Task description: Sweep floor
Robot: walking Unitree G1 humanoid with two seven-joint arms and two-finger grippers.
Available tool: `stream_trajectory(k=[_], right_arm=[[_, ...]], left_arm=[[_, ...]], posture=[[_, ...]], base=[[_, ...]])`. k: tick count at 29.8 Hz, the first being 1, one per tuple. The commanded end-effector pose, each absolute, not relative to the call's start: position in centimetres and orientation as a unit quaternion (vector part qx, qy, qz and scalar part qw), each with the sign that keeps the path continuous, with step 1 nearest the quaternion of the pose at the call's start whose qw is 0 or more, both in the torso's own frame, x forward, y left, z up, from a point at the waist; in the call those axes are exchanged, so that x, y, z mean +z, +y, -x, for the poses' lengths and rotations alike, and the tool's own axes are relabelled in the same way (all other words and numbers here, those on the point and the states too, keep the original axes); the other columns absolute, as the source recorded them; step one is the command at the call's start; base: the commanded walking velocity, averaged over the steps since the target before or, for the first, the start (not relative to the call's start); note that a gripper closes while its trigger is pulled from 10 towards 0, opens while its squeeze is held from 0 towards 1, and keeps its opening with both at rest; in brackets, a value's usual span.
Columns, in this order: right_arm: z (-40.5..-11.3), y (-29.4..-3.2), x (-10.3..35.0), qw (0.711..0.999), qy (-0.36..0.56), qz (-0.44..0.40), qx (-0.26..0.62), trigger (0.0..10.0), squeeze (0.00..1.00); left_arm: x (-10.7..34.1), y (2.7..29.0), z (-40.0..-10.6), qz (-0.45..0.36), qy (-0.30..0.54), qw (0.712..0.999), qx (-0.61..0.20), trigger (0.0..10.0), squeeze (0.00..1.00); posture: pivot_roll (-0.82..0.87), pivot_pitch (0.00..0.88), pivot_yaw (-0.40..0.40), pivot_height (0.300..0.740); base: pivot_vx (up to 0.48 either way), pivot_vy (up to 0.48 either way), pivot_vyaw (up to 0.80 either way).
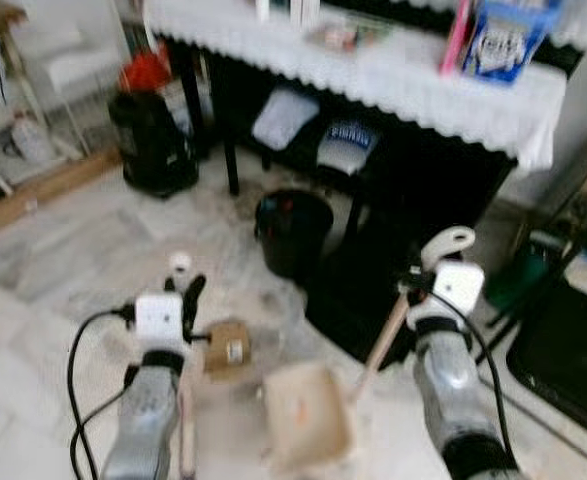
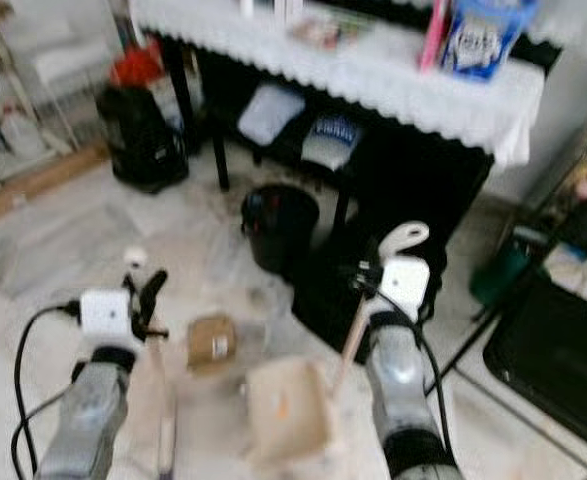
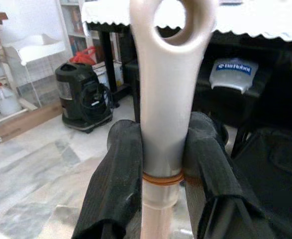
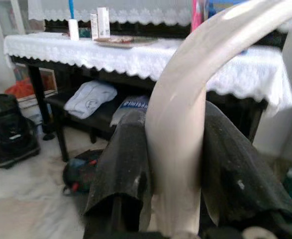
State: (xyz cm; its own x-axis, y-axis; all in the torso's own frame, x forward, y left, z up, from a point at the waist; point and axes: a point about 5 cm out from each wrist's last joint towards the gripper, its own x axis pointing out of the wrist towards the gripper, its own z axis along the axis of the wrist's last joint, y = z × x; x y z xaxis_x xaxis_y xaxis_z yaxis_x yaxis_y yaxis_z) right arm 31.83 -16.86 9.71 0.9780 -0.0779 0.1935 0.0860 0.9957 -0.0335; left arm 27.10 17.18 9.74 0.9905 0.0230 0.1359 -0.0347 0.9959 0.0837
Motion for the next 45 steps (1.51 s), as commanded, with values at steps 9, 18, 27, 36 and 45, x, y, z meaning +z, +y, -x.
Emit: stream_trajectory(k=[9,18,27,36,45], right_arm=[[-32.1,-16.2,10.8,0.992,-0.120,0.011,-0.037,10.0,0.00],[-31.9,-16.2,10.6,0.992,-0.118,0.014,-0.036,10.0,0.00],[-31.2,-16.4,9.6,0.994,-0.104,0.017,-0.039,10.0,0.00],[-30.2,-16.7,7.8,0.996,-0.077,0.026,-0.045,10.0,0.00],[-29.3,-16.6,6.4,0.996,-0.060,0.059,-0.039,10.0,0.00]], left_arm=[[10.5,17.3,-27.1,-0.048,-0.086,0.995,0.016,10.0,0.02],[10.6,17.4,-27.1,-0.045,-0.088,0.995,0.017,10.0,0.00],[10.6,17.5,-27.0,-0.048,-0.088,0.995,0.014,10.0,0.00],[10.9,17.9,-27.1,-0.057,-0.091,0.994,0.010,10.0,0.00],[11.0,18.2,-27.1,-0.062,-0.089,0.994,0.007,10.0,0.01]], posture=[[0.01,0.093,-0.053,0.740],[0.01,0.096,-0.050,0.740],[0.01,0.100,-0.041,0.740],[0.01,0.096,-0.030,0.740],[0.01,0.106,-0.020,0.740]], base=[[0.302,0.000,0.00],[0.032,0.000,0.00],[0.000,0.000,0.00],[0.000,0.000,0.00],[0.000,0.000,0.00]])
